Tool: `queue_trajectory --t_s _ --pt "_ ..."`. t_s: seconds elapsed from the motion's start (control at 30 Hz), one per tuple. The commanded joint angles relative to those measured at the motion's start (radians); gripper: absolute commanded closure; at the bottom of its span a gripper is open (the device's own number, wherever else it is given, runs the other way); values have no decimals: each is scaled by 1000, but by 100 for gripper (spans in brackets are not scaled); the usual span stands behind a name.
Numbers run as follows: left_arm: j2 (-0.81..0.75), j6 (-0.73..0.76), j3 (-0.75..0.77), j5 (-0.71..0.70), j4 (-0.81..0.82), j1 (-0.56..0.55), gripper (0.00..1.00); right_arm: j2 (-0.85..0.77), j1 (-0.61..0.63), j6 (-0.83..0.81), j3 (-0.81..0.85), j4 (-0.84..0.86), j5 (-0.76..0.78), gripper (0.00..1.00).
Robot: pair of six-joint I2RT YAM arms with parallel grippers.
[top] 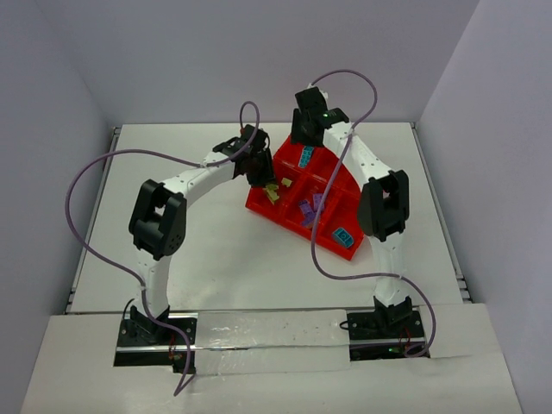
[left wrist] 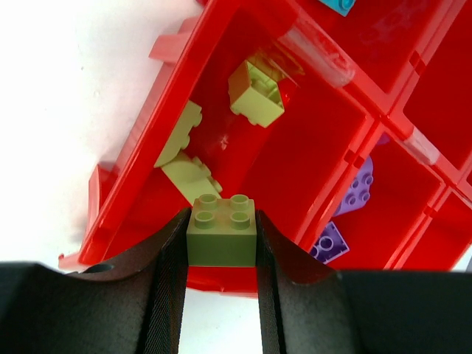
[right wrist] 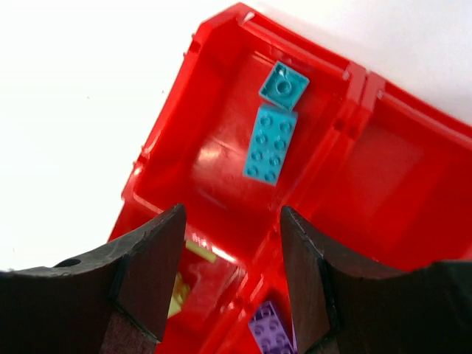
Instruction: Sort the legos into containers by color
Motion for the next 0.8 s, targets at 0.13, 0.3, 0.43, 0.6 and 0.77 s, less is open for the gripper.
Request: queue_trajectory --t_s 0.13,0.3,0.43,0.6,0.77 --pt "29 36 42 -10 15 -8 100 73 -22 9 136 -58 3 38" --pt "57 42 53 -10 -3 -11 86 99 -33 15 149 -61 -11 38" --pt "53 47 43 -4 2 -12 58 130 -34 13 188 -89 -7 38" --pt "39 62 57 19 4 -15 24 115 -34 14 181 -86 6 38" --pt "11 88 87 30 -26 -18 14 105 -37 9 208 -90 -4 37"
